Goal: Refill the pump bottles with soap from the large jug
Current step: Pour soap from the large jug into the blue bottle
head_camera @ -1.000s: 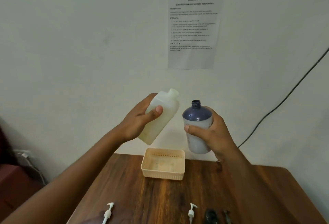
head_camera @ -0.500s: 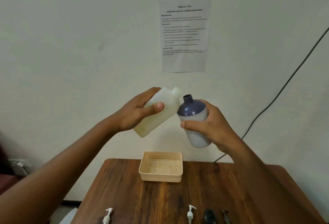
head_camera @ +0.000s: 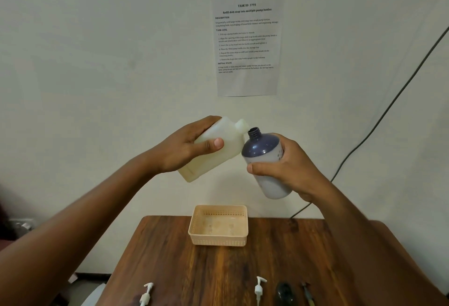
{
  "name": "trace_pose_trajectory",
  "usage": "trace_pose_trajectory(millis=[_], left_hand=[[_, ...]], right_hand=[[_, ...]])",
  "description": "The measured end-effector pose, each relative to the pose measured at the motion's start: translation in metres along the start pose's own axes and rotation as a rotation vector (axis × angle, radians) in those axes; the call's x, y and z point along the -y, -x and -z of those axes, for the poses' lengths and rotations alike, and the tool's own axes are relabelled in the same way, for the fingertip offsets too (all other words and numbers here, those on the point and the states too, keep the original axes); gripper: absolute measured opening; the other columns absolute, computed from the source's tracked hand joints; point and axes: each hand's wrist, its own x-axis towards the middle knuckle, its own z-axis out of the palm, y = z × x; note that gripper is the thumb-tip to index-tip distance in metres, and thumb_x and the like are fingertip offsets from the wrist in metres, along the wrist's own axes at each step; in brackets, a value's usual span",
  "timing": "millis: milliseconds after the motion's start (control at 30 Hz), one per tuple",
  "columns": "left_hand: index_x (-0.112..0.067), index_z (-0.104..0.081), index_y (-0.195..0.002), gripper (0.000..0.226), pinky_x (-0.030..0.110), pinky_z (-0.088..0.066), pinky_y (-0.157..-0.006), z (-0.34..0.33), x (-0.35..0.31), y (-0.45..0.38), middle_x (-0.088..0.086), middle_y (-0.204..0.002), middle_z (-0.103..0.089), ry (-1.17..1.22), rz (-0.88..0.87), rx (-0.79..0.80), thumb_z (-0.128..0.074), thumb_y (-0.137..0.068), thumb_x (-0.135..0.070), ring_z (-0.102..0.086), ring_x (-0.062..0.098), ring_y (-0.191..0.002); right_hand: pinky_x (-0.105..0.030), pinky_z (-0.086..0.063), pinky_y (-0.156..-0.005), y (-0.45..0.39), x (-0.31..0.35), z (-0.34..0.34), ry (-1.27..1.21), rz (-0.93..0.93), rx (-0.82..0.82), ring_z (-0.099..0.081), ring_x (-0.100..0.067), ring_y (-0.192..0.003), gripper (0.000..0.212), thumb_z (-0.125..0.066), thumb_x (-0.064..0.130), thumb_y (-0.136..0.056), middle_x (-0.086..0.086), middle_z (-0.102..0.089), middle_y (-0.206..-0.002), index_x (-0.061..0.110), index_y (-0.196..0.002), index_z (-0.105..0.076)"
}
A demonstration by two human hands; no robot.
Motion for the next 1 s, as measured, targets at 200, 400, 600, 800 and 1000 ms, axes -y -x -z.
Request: trace_pose_trajectory(millis=[200,400,600,800,1000], left_hand=[[-0.035,-0.045,-0.149,0.072,0.026,-0.053,-0.084,0.006,-0.002,-0.005,-0.012,-0.129,-0.061,-0.045,-0.009,0.026,-0.05,-0.085,-0.069,-0.063,0.013,-0.111],[-0.037,-0.049,-0.144,0.056,0.018,-0.051,-0.077,0.014,-0.005,-0.01,-0.014,-0.121,-0.065,-0.069,-0.024,0.06,-0.054,-0.092,-0.058,-0.065,0.009,-0.106],[-0.035,-0.05,-0.144,0.058,0.01,-0.05,-0.078,0.024,-0.01,-0.016,-0.018,-0.122,-0.064,-0.127,-0.043,0.089,-0.056,-0.091,-0.058,-0.063,0.004,-0.108],[-0.036,-0.047,-0.149,0.067,0.009,-0.049,-0.08,0.032,-0.014,-0.023,-0.021,-0.126,-0.062,-0.161,-0.046,0.108,-0.058,-0.089,-0.063,-0.061,0.0,-0.112],[-0.036,-0.046,-0.15,0.068,0.01,-0.049,-0.08,0.038,-0.018,-0.027,-0.021,-0.128,-0.062,-0.205,-0.044,0.124,-0.058,-0.088,-0.062,-0.06,-0.001,-0.112]], right_hand=[[-0.015,-0.053,-0.061,0.001,-0.003,0.0,0.014,0.008,-0.029,-0.064,0.001,-0.09,0.063,-0.085,0.053,-0.052,0.026,-0.066,-0.098,0.045,-0.109,-0.059],[-0.021,-0.054,-0.066,0.002,-0.007,-0.003,0.021,0.018,-0.064,-0.064,-0.001,-0.089,0.063,-0.087,0.045,-0.059,0.022,-0.066,-0.1,0.041,-0.115,-0.058],[-0.021,-0.053,-0.065,0.002,-0.007,-0.004,0.032,0.008,-0.08,-0.063,0.003,-0.087,0.061,-0.086,0.048,-0.058,0.028,-0.063,-0.096,0.044,-0.111,-0.056],[-0.012,-0.05,-0.058,0.001,-0.007,-0.004,0.044,0.002,-0.085,-0.061,0.006,-0.089,0.057,-0.088,0.045,-0.063,0.031,-0.062,-0.096,0.049,-0.107,-0.054],[-0.018,-0.051,-0.065,0.001,-0.008,-0.004,0.042,-0.005,-0.104,-0.063,-0.01,-0.092,0.058,-0.089,0.04,-0.066,0.022,-0.062,-0.104,0.047,-0.111,-0.053]])
